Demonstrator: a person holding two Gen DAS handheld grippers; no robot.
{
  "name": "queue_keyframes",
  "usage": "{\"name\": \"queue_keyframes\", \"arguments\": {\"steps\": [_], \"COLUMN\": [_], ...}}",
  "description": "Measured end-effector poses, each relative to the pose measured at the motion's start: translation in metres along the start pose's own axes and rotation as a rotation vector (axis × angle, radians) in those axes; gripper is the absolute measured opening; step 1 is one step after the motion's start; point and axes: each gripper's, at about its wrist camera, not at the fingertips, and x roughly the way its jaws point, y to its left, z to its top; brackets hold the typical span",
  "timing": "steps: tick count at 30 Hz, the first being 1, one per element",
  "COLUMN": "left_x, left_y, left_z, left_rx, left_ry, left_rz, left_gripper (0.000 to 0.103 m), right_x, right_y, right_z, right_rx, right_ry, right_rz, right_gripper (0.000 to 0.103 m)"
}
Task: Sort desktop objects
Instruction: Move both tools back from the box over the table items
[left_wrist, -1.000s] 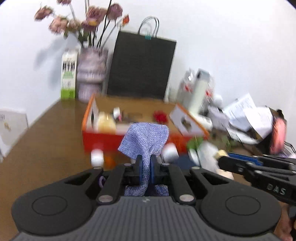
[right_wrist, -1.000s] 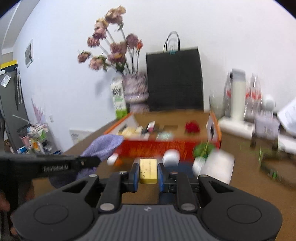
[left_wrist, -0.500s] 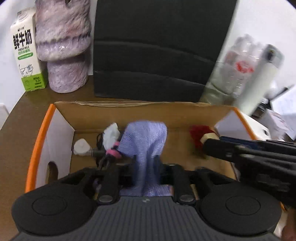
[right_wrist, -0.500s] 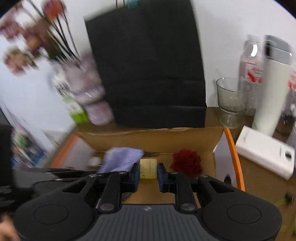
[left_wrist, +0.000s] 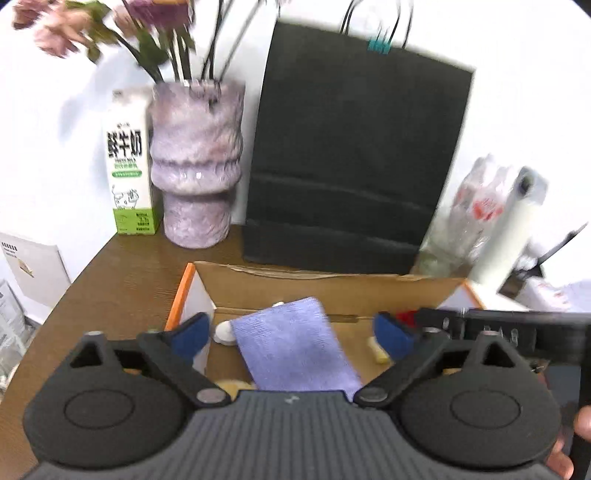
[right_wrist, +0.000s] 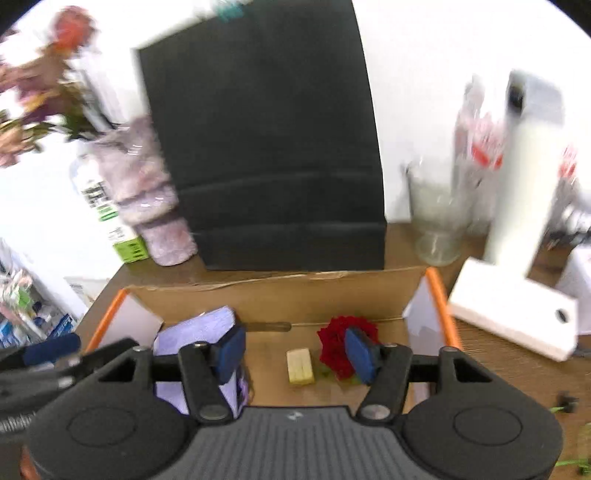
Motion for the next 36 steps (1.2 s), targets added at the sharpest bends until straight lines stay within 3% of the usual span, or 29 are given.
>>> {"name": "queue_keyframes", "arguments": {"steps": [2,5,9,16,21,26,30,33,36], "left_x": [-0.012,-0.04,-0.094,-0.154,-0.183,-0.207,-0.209,-0.199,-0.196], "left_y": [-0.005,-0.014,-0.013,0.005,0.019,0.022,0.011,0.005,0.004], "left_z": [-0.005,-0.019,-0.055,-0.137,-0.203,-0.245,-0.253,-0.249,-0.247], "left_rx": [0.019,0.059,0.063,0.034,0.061,0.053,0.109,0.123,0.116], "left_ry": [-0.005,-0.015,-0.063,-0.058,-0.066,-0.074,-0.085,-0.039,-0.044], "left_rz": [-0.002,0.054,-0.015,-0.053,0.04,0.028,0.026,0.032,0.028], "left_gripper": [0.103,0.103,0.103,0.103,0.103,0.103,0.103,0.103,0.103], "right_x": [-0.025,-0.063,-0.119,-0.171,-0.2,-0.224,-0.229,-0.226,-0.222], "right_y": [0.008,0.015,0.019,0.039,0.045,0.051,0.058,0.056,0.055], "right_z": [-0.011,-0.031,-0.07,-0.158,-0.227,-0.286,-0.303,-0.3,-0.298], "right_rx": [-0.06,-0.115,-0.099,-0.156,-0.126,-0.147,-0.263,-0.237,-0.232], "right_ry": [-0.044,-0.091,-0.152,-0.197,-0.214,-0.251,-0.26,-0.252,-0.264], "right_rz": [-0.029,-0.093,-0.081,-0.091,-0.075,-0.053,-0.088,-0.065,-0.057], "right_gripper": [0.074,0.075,0.09,0.09,0.091,0.091,0.094,0.094,0.094]}}
